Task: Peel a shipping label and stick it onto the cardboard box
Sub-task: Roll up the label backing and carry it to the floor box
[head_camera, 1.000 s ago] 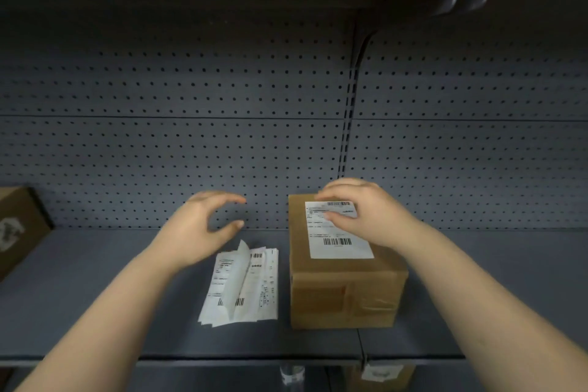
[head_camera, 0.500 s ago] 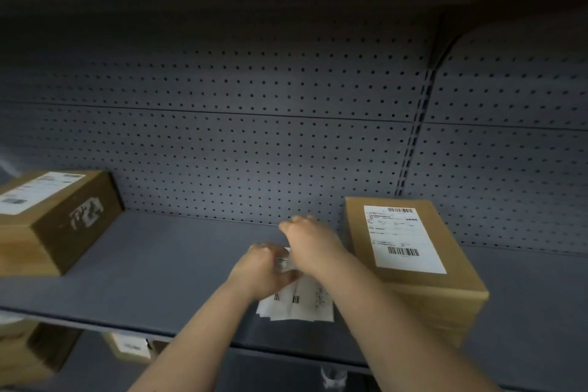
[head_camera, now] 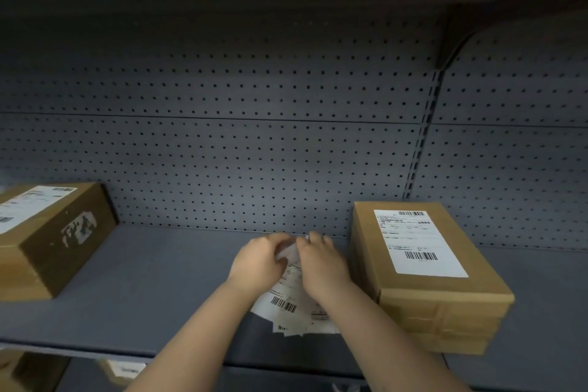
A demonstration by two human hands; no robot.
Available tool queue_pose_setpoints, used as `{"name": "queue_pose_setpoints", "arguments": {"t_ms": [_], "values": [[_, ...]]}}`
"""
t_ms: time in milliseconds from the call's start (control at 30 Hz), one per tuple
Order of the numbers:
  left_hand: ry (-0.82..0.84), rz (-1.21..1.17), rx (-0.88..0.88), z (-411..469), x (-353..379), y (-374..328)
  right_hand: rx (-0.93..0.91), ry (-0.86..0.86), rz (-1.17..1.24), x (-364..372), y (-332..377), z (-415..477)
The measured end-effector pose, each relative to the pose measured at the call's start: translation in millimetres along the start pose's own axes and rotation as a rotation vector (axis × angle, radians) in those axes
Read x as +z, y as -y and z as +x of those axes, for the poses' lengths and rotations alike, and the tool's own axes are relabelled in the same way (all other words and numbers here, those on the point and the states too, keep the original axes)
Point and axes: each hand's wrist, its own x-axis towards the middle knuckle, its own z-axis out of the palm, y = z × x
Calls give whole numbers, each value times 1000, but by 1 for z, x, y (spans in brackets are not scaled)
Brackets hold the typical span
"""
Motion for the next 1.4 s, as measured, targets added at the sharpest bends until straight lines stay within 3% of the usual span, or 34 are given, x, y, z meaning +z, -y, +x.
{"name": "queue_pose_setpoints", "arguments": {"t_ms": [367,600,733,1000,1100,1400], "values": [[-115,-142,227,23,-82,-40,-104,-406,-85,-89,8,11],[-30,-240,450,39,-61,-138,-52,-340,105,-152,-83,-24],[68,-323,524,39,-17,-217,76,-343,179,-175,-164,-76],[399,-451,738,7,123,-409,449,-438,93,-219,-344,-250],[533,-454,775,-17,174,-473,580,-475,54,-227,-392,-323],[722,-448,950,-93,301,-627,859,-567,-2,-232,-512,-493]]}}
